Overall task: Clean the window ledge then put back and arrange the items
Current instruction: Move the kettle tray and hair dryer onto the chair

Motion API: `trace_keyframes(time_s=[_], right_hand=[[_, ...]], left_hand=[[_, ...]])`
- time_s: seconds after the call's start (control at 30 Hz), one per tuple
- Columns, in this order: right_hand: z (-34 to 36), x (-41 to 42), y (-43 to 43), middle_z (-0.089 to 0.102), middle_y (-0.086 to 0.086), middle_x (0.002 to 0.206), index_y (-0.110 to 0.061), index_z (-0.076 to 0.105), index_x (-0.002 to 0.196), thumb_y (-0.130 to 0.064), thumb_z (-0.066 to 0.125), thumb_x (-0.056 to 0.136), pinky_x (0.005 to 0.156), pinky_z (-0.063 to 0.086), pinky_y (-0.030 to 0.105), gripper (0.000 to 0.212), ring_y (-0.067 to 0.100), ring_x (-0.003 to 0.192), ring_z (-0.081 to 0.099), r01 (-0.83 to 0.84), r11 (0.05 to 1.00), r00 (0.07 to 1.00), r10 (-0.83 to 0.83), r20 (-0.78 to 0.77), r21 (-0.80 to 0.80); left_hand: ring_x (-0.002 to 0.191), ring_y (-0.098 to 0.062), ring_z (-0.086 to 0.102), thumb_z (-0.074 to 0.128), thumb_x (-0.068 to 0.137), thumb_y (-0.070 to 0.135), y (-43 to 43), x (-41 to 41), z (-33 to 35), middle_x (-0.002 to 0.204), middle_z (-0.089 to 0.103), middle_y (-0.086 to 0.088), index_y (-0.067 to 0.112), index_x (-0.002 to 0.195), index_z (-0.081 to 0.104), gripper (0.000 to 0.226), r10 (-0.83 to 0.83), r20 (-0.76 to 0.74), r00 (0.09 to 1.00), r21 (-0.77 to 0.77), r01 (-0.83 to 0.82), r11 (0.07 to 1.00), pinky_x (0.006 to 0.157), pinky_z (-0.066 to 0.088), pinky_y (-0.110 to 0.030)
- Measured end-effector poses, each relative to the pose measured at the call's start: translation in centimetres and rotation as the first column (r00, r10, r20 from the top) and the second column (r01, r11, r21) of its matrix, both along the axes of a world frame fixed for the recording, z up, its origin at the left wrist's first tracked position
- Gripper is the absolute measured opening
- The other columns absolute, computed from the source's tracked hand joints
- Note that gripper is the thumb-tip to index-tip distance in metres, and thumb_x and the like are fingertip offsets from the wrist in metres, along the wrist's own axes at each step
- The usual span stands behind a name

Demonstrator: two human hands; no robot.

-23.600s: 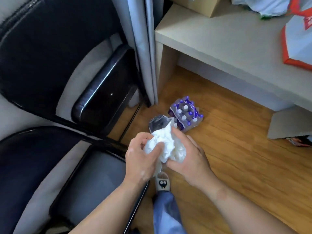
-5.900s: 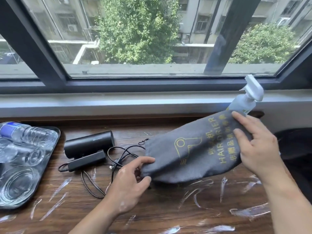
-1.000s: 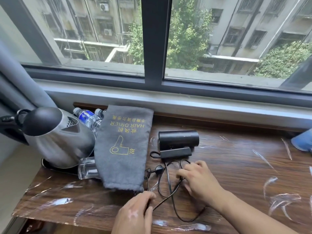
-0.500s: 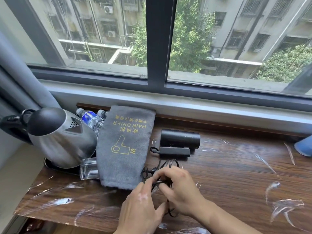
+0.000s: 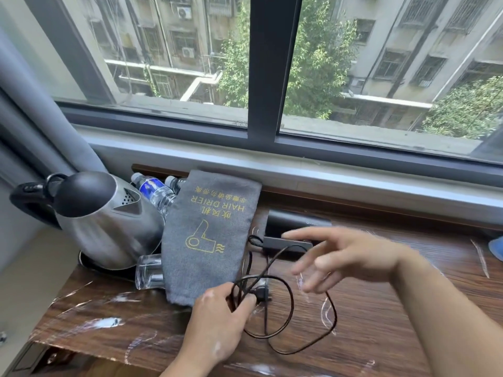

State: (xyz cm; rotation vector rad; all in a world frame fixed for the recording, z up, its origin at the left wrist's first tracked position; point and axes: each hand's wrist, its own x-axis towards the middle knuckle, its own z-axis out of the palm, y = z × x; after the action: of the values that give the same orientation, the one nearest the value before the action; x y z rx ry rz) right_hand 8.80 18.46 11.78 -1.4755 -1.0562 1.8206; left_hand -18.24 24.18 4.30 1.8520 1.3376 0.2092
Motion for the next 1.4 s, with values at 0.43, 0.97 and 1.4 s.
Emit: trace_keyframes(time_s=[0.43,0.97,1.4], right_hand=[[-9.8,3.4,6.6,0.049,0.004,0.145,-0.026,0.026,0.155,-0.051,0.084,0.07,0.105,0.043,0.041,0.106,0.028,0.13,0.048,-0.168,0.986,0.293,0.068,0.954,-0.018],[-3.2,-7.0,4.8,0.076,0.008,0.087,-0.01,0.065,0.101,-0.028,0.082,0.08,0.057,0.057,0.032,0.032,0.017,0.073,0.074,0.541,0.831,0.794,-0.555,0.249,0.13],[-6.0,-17.6,16.6,0.072,0.004,0.104,-0.013,0.061,0.114,-0.084,0.067,0.056,0.082,0.056,0.037,0.091,0.022,0.092,0.068,0.575,0.809,0.69,-0.559,0.461,0.12]], left_hand=[[0.041,-0.013,0.04,0.065,0.097,0.02,2.5,-0.8,1.5,0.063,0.068,-0.006,0.002,0.078,0.065,0.026,0.345,0.314,0.884,-0.465,-0.174,0.868,0.039,0.029,-0.019],[0.038,-0.012,0.044,0.065,0.097,0.031,8.0,-2.0,2.0,0.073,0.074,-0.012,0.006,0.09,0.064,0.026,0.712,0.366,0.599,-0.685,-0.343,0.642,0.036,0.03,-0.018],[0.063,-0.03,0.067,0.047,0.103,0.049,10.9,-5.1,3.0,0.084,0.077,-0.018,0.016,0.1,0.07,0.039,0.647,0.365,0.67,-0.741,-0.211,0.637,0.059,0.048,-0.033]])
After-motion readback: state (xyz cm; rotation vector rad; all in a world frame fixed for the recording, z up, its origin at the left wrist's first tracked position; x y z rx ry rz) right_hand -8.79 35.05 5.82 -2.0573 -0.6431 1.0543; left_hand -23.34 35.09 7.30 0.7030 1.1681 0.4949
